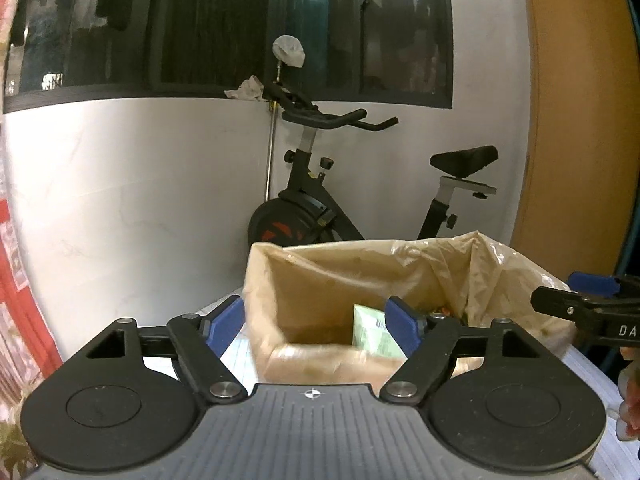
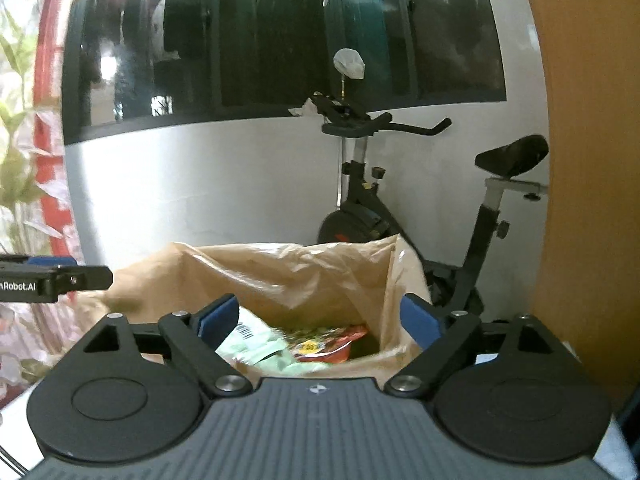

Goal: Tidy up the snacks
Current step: 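Lift both open tools away from the box toward the snack pile, then grasp the orange-white snack bar with the right tool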

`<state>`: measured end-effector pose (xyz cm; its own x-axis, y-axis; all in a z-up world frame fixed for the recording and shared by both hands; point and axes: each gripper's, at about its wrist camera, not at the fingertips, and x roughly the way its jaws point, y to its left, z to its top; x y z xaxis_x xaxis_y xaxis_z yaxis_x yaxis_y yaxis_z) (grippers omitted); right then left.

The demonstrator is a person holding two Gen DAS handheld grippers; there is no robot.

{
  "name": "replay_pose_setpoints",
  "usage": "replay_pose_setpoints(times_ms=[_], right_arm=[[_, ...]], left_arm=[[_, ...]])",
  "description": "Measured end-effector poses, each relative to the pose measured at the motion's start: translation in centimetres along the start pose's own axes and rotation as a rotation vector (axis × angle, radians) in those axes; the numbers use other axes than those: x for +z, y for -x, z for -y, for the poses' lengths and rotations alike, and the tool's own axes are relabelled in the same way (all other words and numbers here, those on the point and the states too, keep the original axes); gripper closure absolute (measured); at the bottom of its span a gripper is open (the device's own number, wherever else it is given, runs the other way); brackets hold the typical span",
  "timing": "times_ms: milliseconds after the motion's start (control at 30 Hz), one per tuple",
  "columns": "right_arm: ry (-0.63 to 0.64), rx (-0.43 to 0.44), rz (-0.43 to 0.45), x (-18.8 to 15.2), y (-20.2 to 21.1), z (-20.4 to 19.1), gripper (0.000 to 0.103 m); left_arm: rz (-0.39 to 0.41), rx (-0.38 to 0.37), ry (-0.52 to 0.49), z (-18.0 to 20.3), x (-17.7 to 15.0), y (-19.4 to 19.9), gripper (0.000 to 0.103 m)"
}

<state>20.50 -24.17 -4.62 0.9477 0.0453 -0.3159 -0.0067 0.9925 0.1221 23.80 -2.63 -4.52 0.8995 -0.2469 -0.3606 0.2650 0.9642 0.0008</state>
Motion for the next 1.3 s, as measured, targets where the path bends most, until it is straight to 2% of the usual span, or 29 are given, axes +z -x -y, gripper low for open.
replay_pose_setpoints(times_ms=[167, 567, 867, 1000, 1167, 1300], right_arm=[[-0.023, 0.032, 0.0, -1.4, 1.6, 0.1, 0.009], [-0.032, 0.055, -0.057, -5.6, 3.9, 0.0, 0.009], [-0.069, 0.029, -0.12, -9.3, 4.8, 1.3, 0.009], [-0.039, 0.025, -0.137, -10.6, 5.2, 1.5, 0.009], [-0.065, -0.007, -0.167, -12.3, 5.8, 2.7, 0.009], [-0.04, -0.032, -0.211, -14.0, 6.4, 3.4, 0.013]], left_arm=[[0.005, 0.001, 0.067, -1.6, -1.7, 2.3, 0.024], [-0.034, 0.032, 0.081, -1.8, -7.1, 4.7, 0.024], [-0.073, 0.089, 0.063, -1.6, -11.1, 5.3, 0.024], [-0.099, 0.106, 0.063, -1.2, -12.3, 5.2, 0.024], [-0.121, 0.111, 0.101, -0.6, -13.7, 5.6, 0.024], [-0.128, 0.103, 0.086, 0.4, -14.7, 6.0, 0.024]])
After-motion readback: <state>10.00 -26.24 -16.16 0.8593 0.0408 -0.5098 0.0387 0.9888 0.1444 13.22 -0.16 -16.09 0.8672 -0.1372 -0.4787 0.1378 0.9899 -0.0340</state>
